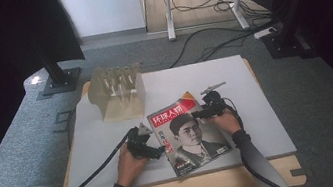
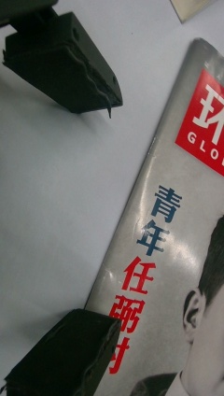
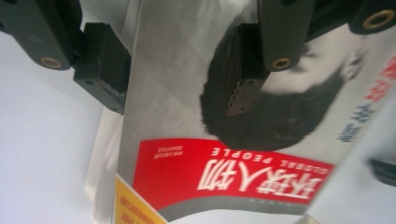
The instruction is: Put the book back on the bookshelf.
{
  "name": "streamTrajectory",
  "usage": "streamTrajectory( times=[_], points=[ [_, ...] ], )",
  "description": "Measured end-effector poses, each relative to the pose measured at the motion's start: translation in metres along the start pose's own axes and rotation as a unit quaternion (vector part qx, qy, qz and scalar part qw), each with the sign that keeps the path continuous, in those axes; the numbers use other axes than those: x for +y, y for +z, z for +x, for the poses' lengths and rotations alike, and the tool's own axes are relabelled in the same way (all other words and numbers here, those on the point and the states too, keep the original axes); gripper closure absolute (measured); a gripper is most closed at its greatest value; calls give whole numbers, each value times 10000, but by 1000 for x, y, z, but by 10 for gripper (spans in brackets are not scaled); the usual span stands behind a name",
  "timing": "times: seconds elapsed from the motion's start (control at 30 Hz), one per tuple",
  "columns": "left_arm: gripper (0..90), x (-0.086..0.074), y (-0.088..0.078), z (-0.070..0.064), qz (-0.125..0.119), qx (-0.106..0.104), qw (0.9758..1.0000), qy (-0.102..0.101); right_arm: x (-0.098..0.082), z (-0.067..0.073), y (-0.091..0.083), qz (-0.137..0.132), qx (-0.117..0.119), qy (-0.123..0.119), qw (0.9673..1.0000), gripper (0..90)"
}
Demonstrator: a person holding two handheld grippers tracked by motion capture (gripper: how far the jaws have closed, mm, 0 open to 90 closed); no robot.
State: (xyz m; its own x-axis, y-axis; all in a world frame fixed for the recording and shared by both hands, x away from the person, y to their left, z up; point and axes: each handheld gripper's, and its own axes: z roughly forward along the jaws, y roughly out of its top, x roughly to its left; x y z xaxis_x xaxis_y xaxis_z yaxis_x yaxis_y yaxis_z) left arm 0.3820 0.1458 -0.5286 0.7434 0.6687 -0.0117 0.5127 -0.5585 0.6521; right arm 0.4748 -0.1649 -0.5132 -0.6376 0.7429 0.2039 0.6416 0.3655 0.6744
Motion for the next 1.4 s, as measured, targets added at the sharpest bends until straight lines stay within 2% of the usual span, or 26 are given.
streamTrajectory(
  times=[0.17, 0.37, 0.5, 0.7, 0.97, 1.13, 1.27, 1.3, 1.4],
  points=[
    [0, 0, 0, 0, -2, 0, 10000, -3, 8, -2, 13, -11, -81, -126, 9999, 530],
    [0, 0, 0, 0, -2, 2, 10000, -6, 9, 5, 2, -113, -151, -477, 9987, 761],
    [0, 0, 0, 0, -6, -3, 10000, -8, 11, 14, -6, -160, -220, -707, 9971, 835],
    [0, 0, 0, 0, -9, -3, 10000, 2, 20, 34, -20, -134, -369, -1019, 9940, 847],
    [0, 0, -1, 2, 19, -67, 10000, 41, 30, 56, -49, -341, -179, -1282, 9910, 852],
    [0, 1, -3, 6, -6, -269, 9996, -43, 33, 66, -62, -490, -72, -1408, 9888, 857],
    [10, 6, -4, 12, -260, -652, 9972, -250, 36, 71, -73, -613, -12, -1457, 9874, 858],
    [21, 9, -3, 13, -248, -677, 9971, -242, 36, 72, -76, -639, 2, -1455, 9873, 859],
    [19, 19, -1, 11, -119, -705, 9974, 1, 38, 75, -85, -702, 38, -1488, 9864, 859]
  ],
)
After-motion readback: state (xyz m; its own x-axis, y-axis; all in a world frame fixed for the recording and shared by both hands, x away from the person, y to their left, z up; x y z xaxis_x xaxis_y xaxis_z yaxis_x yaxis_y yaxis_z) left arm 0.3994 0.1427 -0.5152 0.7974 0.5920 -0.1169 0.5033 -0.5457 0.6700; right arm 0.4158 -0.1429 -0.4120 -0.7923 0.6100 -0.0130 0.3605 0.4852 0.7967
